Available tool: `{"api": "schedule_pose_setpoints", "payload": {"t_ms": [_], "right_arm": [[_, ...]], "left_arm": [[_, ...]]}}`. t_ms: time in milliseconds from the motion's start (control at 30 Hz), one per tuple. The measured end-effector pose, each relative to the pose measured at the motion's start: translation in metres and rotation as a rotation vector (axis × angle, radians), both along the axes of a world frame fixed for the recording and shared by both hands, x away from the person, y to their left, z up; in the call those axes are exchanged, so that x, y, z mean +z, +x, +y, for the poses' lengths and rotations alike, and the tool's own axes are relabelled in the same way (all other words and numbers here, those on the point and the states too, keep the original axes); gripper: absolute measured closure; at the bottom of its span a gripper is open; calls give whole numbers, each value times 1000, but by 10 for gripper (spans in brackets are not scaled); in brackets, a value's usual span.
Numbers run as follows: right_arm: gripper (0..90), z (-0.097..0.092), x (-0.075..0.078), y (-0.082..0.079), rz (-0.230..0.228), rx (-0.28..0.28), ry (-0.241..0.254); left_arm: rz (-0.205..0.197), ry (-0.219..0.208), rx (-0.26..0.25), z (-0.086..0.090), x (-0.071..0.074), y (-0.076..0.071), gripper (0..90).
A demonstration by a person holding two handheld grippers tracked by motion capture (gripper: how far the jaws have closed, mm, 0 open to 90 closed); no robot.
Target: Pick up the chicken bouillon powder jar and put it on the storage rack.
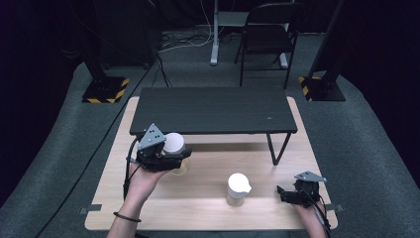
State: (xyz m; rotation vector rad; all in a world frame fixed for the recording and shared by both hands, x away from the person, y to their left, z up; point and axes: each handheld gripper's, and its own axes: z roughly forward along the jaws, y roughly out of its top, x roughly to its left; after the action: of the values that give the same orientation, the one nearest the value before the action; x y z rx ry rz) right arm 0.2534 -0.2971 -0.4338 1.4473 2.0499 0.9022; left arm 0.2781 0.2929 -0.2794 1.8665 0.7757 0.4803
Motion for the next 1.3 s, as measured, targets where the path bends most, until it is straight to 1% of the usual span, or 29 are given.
{"api": "schedule_pose_setpoints", "payload": {"t_ms": [267, 400, 567, 733, 867, 1033, 1167, 1300], "right_arm": [[57, 0, 0, 0, 0, 0, 0], [57, 0, 0, 0, 0, 0, 0], [57, 0, 0, 0, 0, 0, 0], [57, 0, 0, 0, 0, 0, 0], [57, 0, 0, 0, 0, 1, 0], [57, 0, 0, 0, 0, -1, 1], [57, 0, 0, 0, 0, -1, 1], [57, 0, 0, 0, 0, 0, 1]], "left_arm": [[-18, 10, 0, -1, 19, 2, 340], [-14, -3, -9, 2, 28, 6, 340], [-25, -6, -14, 3, 40, 10, 340], [-18, -1, -16, 3, 50, 16, 340], [-14, -16, -24, 6, 56, 22, 341], [-23, -3, -31, 5, 68, 26, 341], [-37, 6, -25, 3, 76, 28, 340], [-41, 13, -15, -1, 81, 33, 340]]}}
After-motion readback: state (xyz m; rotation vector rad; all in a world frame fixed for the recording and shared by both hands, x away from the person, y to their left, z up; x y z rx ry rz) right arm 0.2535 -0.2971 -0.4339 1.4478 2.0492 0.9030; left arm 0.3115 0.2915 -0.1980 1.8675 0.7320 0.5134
